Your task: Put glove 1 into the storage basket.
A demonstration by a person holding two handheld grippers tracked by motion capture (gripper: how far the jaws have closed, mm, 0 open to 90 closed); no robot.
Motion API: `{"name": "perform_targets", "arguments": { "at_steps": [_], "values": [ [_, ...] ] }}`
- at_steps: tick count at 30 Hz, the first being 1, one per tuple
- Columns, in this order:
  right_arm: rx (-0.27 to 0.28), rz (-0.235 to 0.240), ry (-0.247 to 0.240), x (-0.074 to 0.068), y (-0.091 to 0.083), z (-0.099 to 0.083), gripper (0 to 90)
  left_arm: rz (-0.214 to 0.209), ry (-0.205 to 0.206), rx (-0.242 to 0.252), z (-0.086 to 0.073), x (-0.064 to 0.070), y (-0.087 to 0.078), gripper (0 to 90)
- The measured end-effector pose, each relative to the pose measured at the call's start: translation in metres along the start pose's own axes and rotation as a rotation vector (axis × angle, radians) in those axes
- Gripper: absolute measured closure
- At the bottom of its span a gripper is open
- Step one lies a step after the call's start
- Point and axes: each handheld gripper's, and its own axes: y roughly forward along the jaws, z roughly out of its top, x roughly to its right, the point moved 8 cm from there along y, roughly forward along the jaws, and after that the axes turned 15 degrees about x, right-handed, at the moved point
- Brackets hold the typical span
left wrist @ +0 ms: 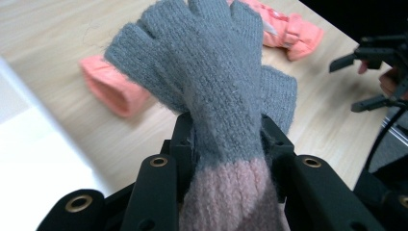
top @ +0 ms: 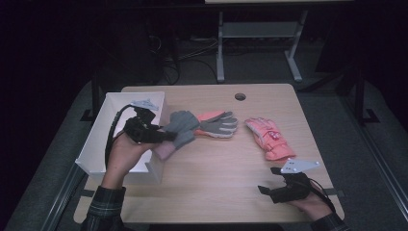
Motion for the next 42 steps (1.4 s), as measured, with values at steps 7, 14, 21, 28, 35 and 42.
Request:
{"name": "perform_targets", "arguments": {
  "at_steps": [7,14,21,28,35,42],
  "values": [
    [-0.006,0.01,-0.007,-0.002,0.002,0.0,14.4,0.052,-0.029,0.024,0.005,-0.024,-0.019,65.7],
    [-0.013,0.018,-0.014,-0.004,0.003,0.0,14.4,0.111,-0.045,0.047,0.01,-0.043,-0.038,65.6],
    [-0.009,0.022,-0.014,-0.004,0.003,0.0,14.4,0.18,-0.067,0.059,0.009,-0.068,-0.054,65.6],
    [-0.011,0.023,-0.013,-0.005,0.003,0.0,14.4,0.237,-0.106,0.074,-0.002,-0.09,-0.069,65.6],
    [-0.012,0.025,-0.009,-0.005,0.004,-0.001,14.4,0.303,-0.133,0.069,-0.019,-0.117,-0.071,65.4],
    [-0.01,0.03,-0.012,-0.006,0.004,0.0,14.4,0.342,-0.136,0.03,-0.039,-0.136,-0.059,65.4]
  ]
}}
